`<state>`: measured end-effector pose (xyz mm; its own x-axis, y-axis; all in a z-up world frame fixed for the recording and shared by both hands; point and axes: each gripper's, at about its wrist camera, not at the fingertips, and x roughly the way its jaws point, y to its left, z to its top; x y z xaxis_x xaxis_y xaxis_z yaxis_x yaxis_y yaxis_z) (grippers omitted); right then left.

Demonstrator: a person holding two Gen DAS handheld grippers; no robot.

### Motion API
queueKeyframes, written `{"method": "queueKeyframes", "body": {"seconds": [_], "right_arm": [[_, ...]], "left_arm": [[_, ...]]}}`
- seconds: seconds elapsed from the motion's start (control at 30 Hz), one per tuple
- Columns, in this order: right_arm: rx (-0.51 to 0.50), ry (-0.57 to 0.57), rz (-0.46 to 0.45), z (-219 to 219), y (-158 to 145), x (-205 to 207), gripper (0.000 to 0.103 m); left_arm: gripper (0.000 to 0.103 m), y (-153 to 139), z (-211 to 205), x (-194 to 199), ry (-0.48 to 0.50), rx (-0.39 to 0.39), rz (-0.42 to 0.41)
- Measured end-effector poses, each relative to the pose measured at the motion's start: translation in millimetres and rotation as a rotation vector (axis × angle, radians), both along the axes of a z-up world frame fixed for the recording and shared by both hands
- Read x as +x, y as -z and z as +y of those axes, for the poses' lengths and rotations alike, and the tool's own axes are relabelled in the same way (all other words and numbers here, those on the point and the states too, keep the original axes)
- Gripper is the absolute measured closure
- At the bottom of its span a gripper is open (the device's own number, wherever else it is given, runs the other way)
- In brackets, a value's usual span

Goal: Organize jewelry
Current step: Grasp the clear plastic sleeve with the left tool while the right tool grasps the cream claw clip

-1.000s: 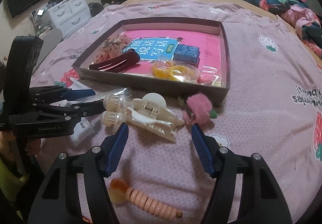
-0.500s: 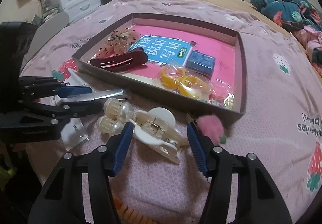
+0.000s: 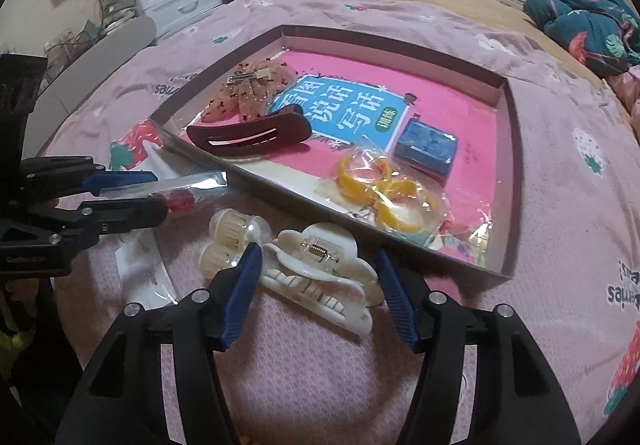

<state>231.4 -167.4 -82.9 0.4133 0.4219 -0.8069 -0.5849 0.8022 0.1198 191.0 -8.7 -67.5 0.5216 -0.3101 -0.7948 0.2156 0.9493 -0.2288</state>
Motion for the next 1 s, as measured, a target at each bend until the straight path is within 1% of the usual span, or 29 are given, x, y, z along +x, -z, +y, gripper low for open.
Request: {"method": "queueKeyframes", "body": {"seconds": [0.07, 0.13, 0.17, 0.2, 0.27, 0.4, 0.5, 0.57, 0.8, 1.0], "right_arm": [[0.007, 0.002, 0.005, -1, 1, 0, 0.045], [0.013, 0.009, 0.007, -3, 0, -2, 0.048], [0.017, 0.012, 0.011, -4, 0, -3, 0.056], [0.027, 0.012, 0.017, -6, -1, -4, 0.065], [0.060, 0.012, 0.032, -10, -2, -9, 0.073], [0.077, 0.003, 0.027, -12, -5, -24, 0.079], [0.098, 0.005, 0.026, -15, -7, -38, 0.083], [0.116, 0.013, 0.022, -17, -8, -45, 0.083], [0.150, 0.077, -0.010, -32, -16, -60, 0.084], [0.169, 0.141, -0.023, -48, -21, -64, 0.084]], "left_arm": [[0.072, 0, 0, -1, -0.004, 0.002, -0.002], [0.072, -1, 1, -3, -0.007, 0.003, -0.006], [0.073, -2, 2, -4, -0.010, -0.003, -0.008], [0.073, -4, 4, -5, -0.012, -0.013, -0.012], [0.073, -7, 6, -9, -0.016, -0.018, -0.022], [0.073, -11, 12, -14, -0.027, -0.034, -0.033], [0.073, -14, 15, -16, -0.034, -0.045, -0.040], [0.073, -17, 16, -17, -0.038, -0.052, -0.047], [0.073, -25, 20, -24, -0.050, -0.072, -0.069], [0.073, -30, 25, -30, -0.073, -0.074, -0.083]]}}
